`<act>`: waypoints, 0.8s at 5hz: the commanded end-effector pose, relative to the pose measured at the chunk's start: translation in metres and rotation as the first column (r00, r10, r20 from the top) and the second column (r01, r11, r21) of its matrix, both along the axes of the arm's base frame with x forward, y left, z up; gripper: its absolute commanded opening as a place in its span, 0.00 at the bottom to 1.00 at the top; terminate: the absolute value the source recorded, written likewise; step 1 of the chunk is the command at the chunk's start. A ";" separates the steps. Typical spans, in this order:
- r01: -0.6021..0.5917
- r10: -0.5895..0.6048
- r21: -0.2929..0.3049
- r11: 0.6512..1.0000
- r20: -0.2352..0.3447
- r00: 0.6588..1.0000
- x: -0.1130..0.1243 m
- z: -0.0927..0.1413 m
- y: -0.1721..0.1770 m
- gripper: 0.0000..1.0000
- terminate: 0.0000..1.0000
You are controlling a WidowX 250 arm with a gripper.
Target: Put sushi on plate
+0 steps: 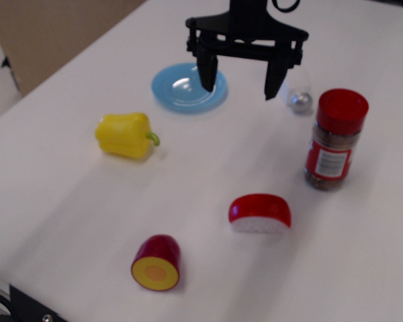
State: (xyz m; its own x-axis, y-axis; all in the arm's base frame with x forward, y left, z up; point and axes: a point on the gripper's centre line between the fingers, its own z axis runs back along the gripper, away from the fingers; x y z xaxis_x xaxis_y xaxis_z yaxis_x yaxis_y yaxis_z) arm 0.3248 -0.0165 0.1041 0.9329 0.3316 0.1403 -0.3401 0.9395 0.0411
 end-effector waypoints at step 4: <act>0.682 -0.677 0.047 0.730 -0.084 0.731 -0.079 -0.016 0.000 1.00 0.00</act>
State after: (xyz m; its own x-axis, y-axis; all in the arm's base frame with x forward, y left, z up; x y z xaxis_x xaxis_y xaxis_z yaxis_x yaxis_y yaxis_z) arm 0.2381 -0.0238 0.0750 0.9072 -0.4196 0.0292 0.4152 0.9045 0.0970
